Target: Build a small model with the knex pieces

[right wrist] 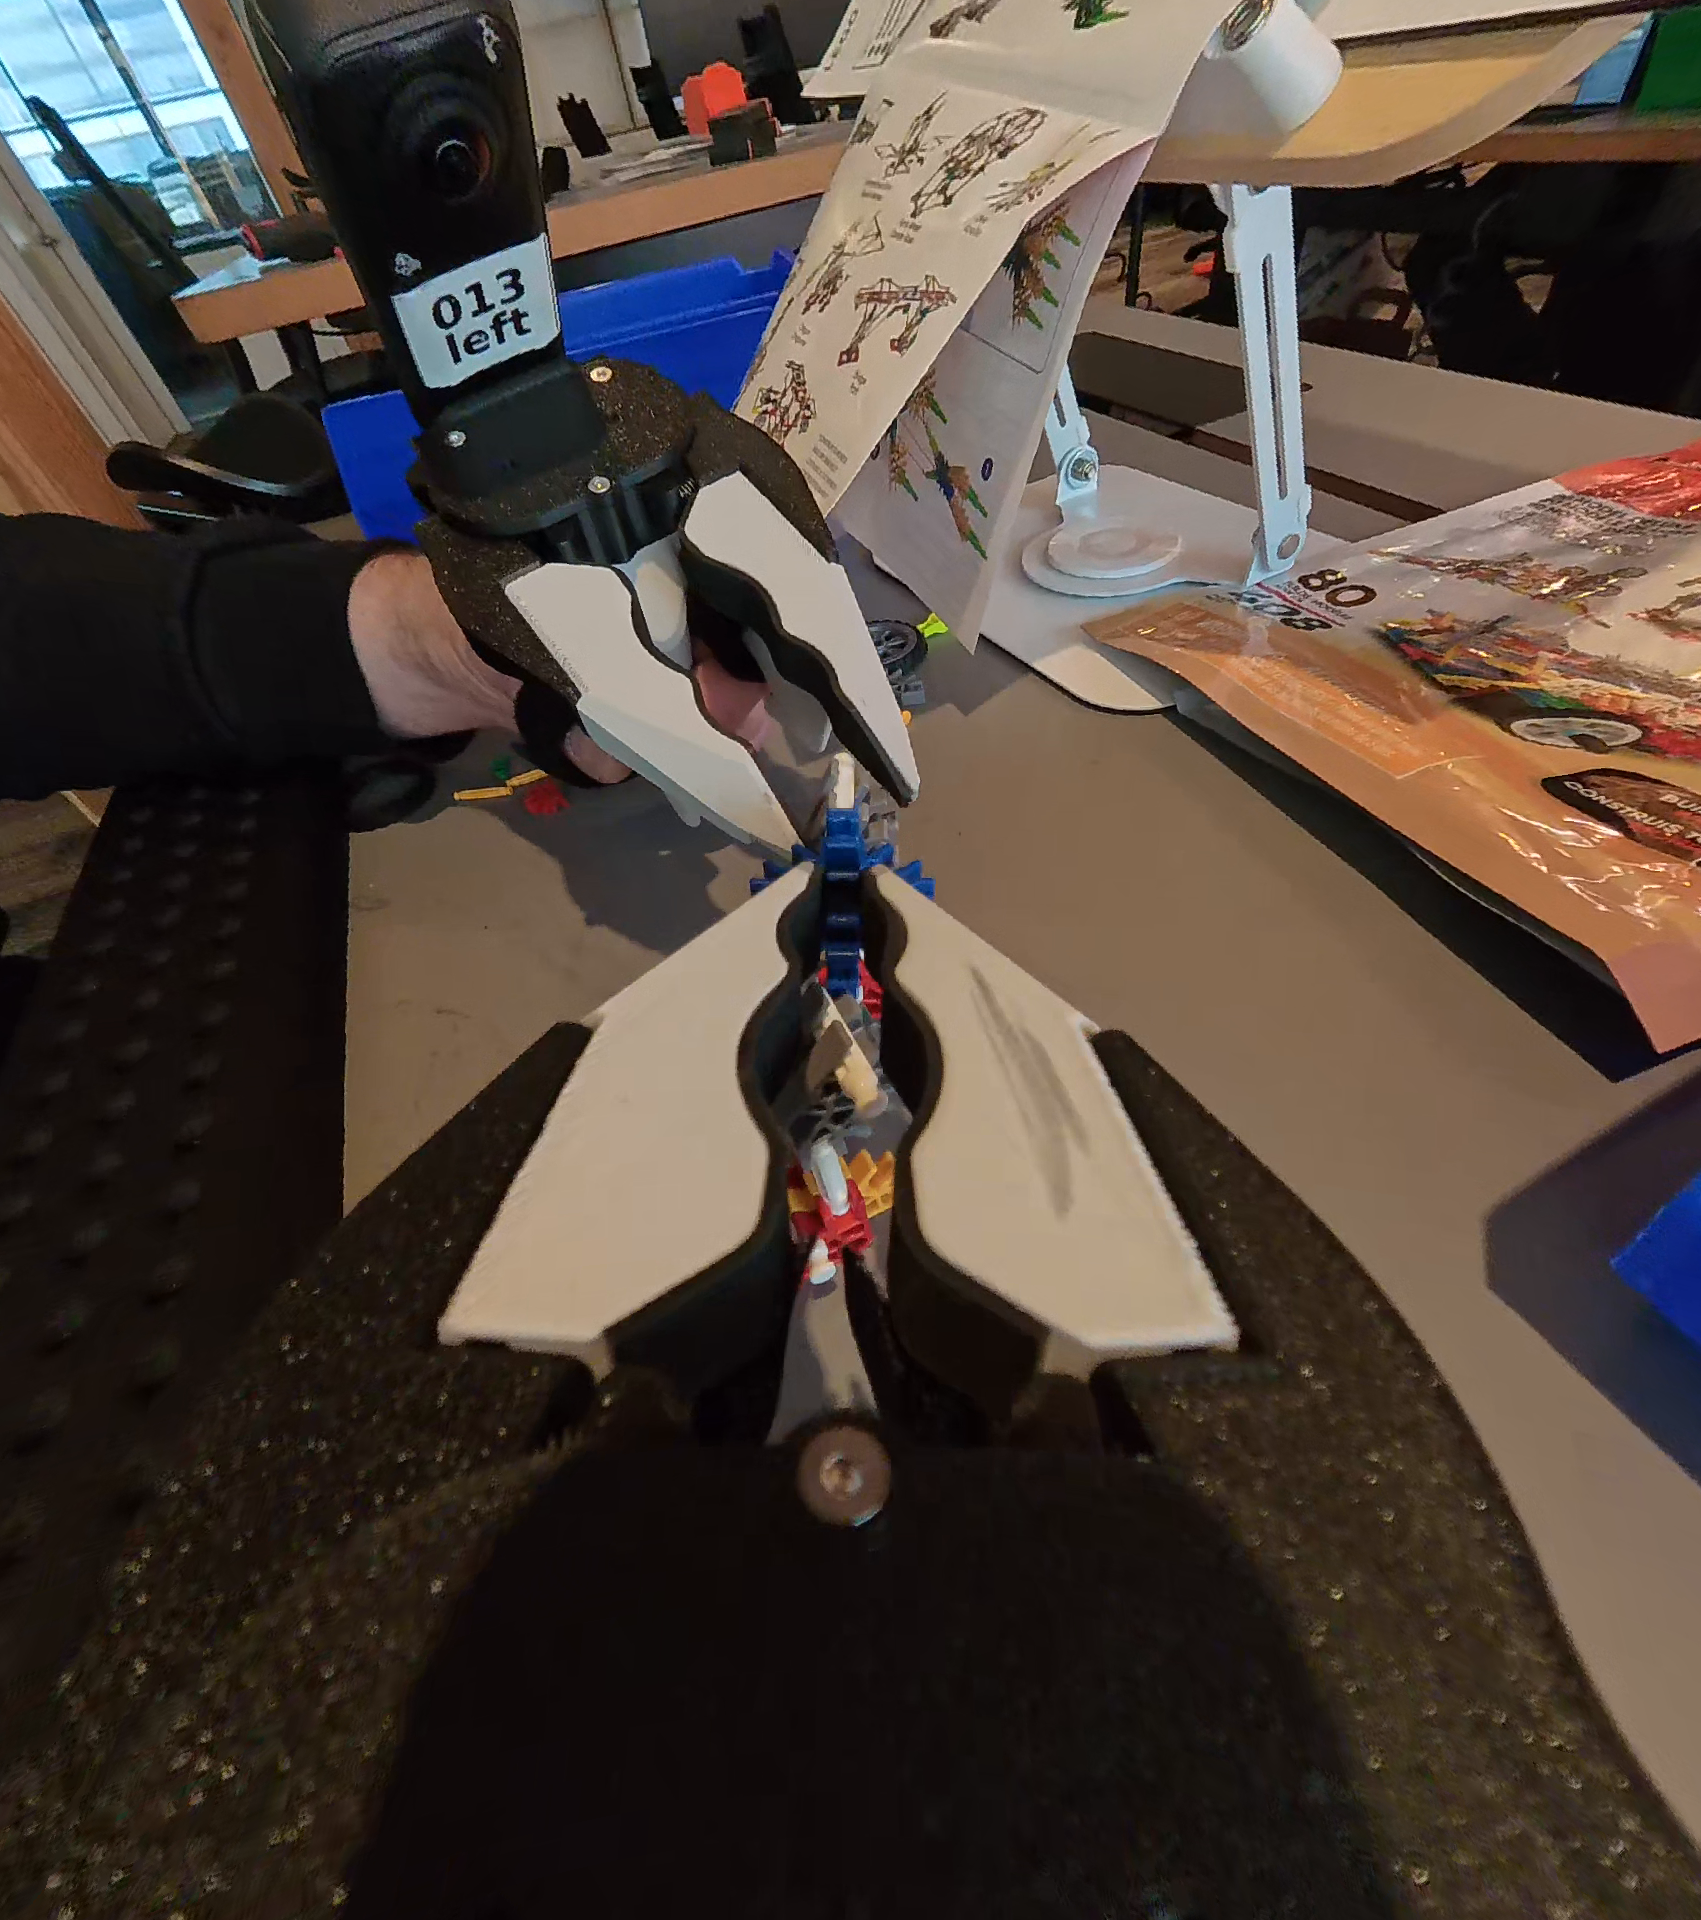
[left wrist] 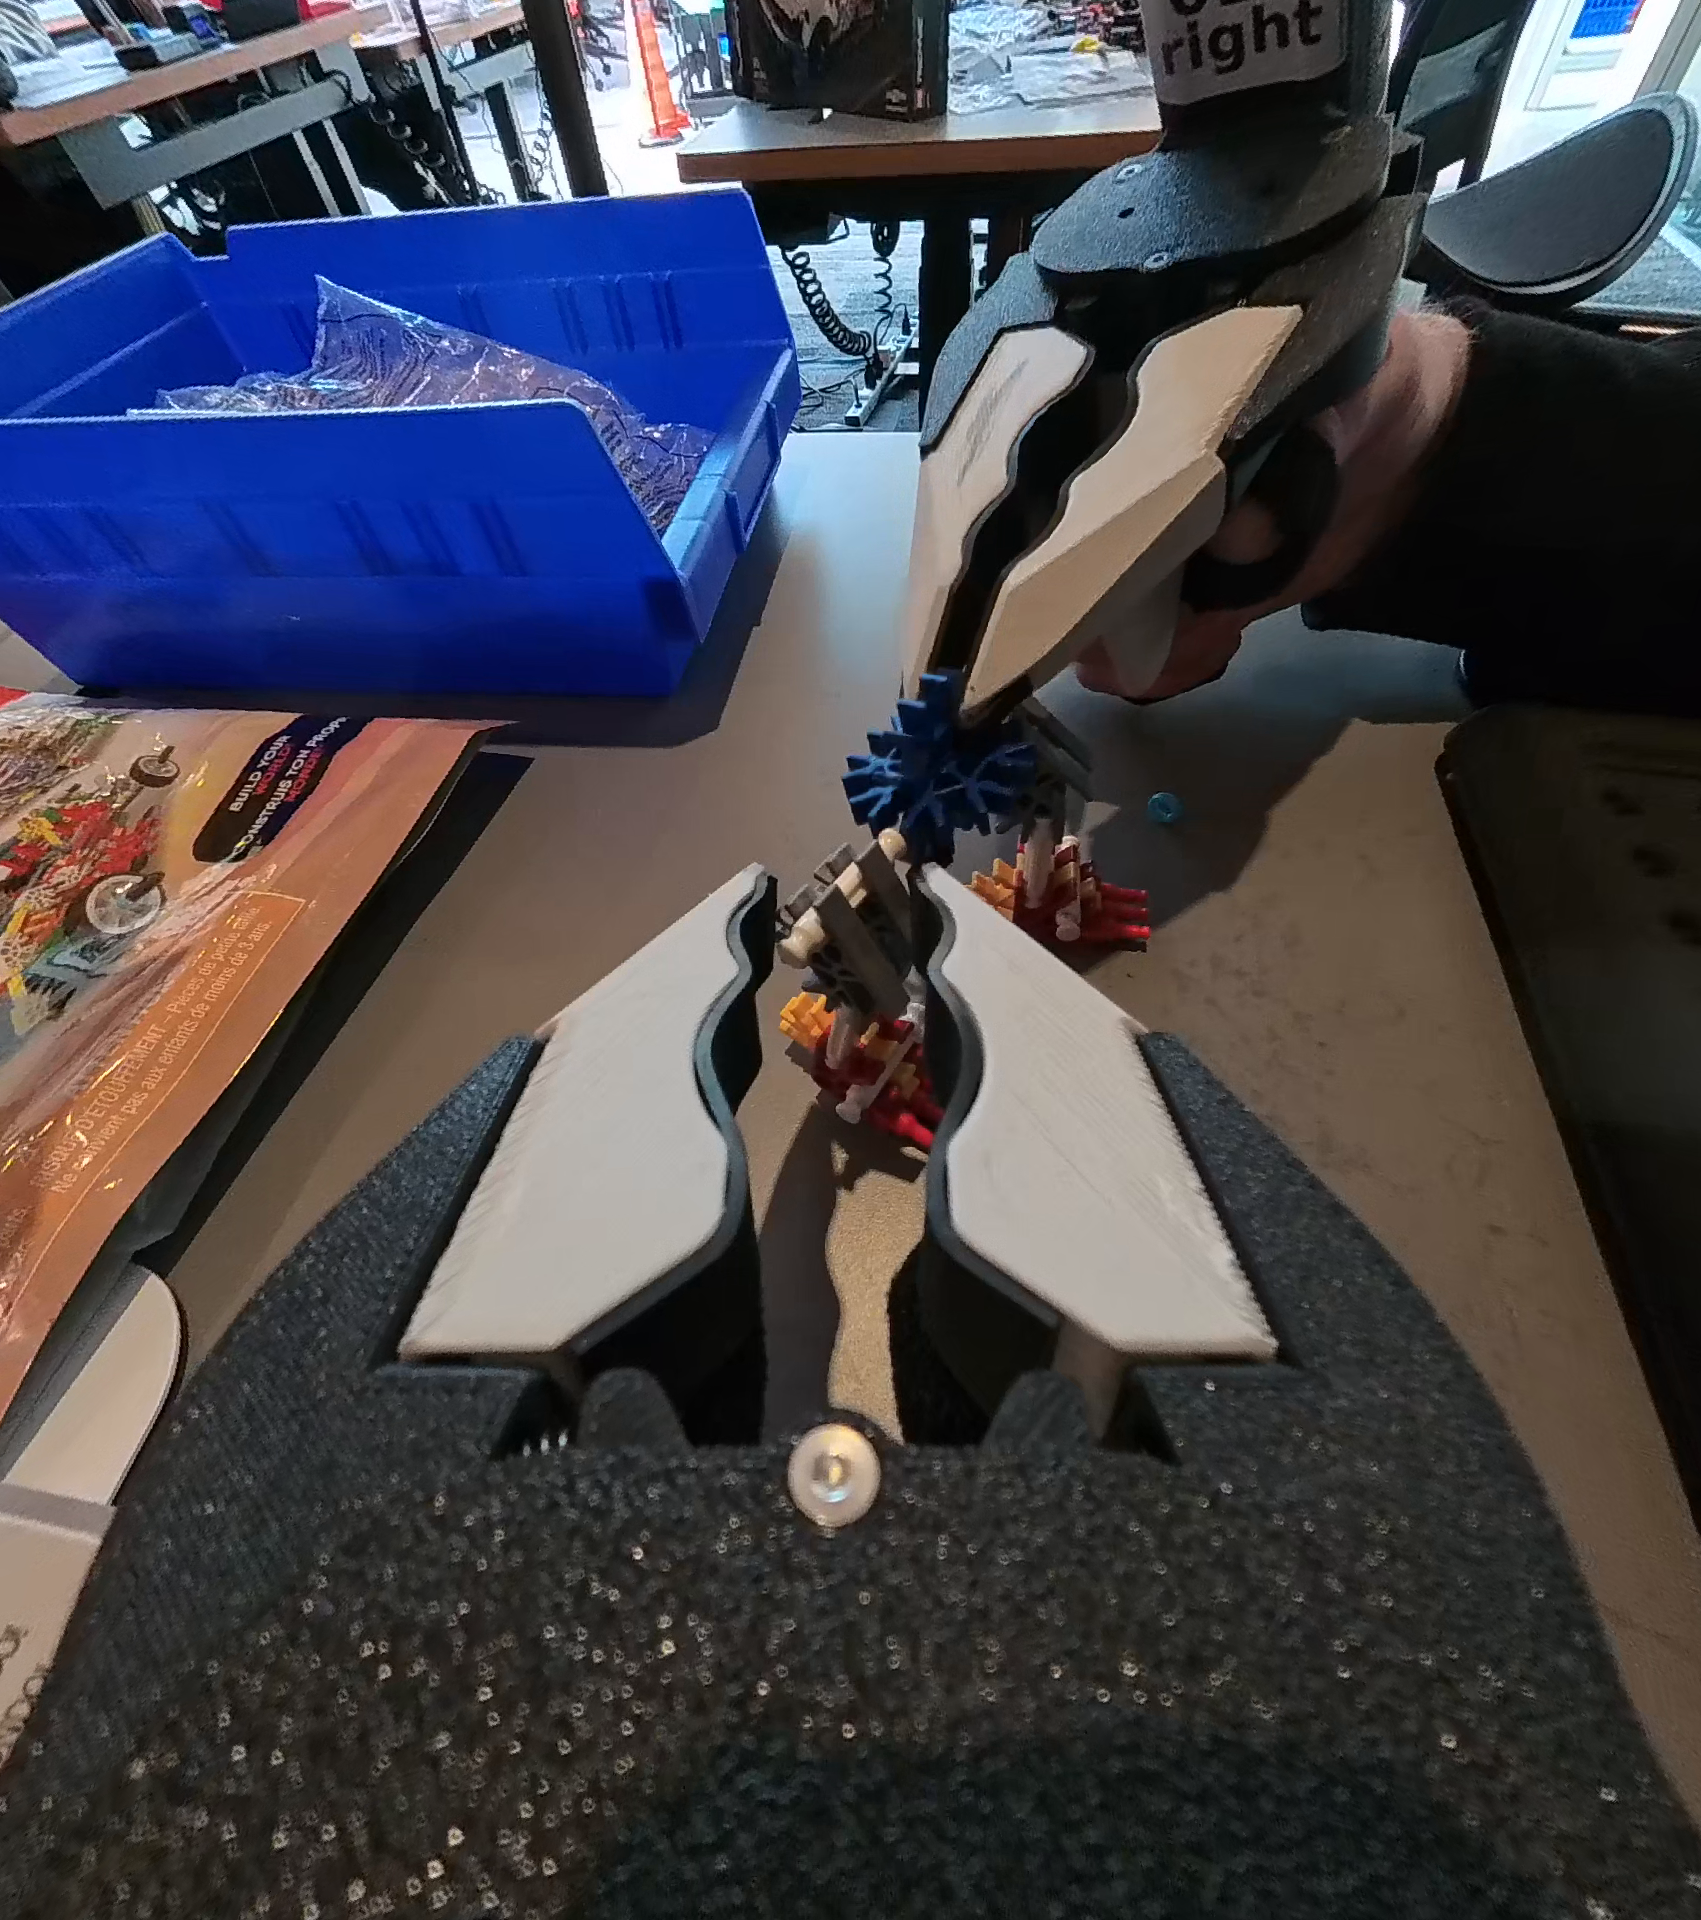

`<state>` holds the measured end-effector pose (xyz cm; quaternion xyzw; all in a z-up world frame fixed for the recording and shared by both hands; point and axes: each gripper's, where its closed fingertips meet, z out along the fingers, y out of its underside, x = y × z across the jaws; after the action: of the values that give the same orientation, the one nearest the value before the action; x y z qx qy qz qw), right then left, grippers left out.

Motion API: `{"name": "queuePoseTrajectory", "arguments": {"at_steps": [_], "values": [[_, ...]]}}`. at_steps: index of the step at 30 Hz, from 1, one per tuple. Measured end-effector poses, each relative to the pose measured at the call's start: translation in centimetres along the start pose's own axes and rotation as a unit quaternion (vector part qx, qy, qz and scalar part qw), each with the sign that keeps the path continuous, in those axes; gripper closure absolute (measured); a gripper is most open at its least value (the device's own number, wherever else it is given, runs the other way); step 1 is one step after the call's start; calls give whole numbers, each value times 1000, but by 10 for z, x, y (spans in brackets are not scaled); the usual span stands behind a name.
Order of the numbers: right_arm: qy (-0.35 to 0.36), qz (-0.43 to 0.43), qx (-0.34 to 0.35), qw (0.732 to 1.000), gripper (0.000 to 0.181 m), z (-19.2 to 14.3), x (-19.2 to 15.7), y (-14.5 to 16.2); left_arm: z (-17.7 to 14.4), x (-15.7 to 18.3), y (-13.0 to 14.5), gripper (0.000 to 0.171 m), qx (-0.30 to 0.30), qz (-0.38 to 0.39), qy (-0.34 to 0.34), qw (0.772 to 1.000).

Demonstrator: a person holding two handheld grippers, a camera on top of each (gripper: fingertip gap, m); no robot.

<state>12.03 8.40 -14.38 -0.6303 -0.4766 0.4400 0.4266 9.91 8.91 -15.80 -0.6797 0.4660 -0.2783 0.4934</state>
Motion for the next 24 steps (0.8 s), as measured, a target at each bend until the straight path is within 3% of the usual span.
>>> {"name": "queuePoseTrajectory", "arguments": {"at_steps": [24], "values": [[-1, 5, 20, 1000, 176, -2, -1, -7, 0, 0, 0, 147, 0, 5, -1, 1000]]}}
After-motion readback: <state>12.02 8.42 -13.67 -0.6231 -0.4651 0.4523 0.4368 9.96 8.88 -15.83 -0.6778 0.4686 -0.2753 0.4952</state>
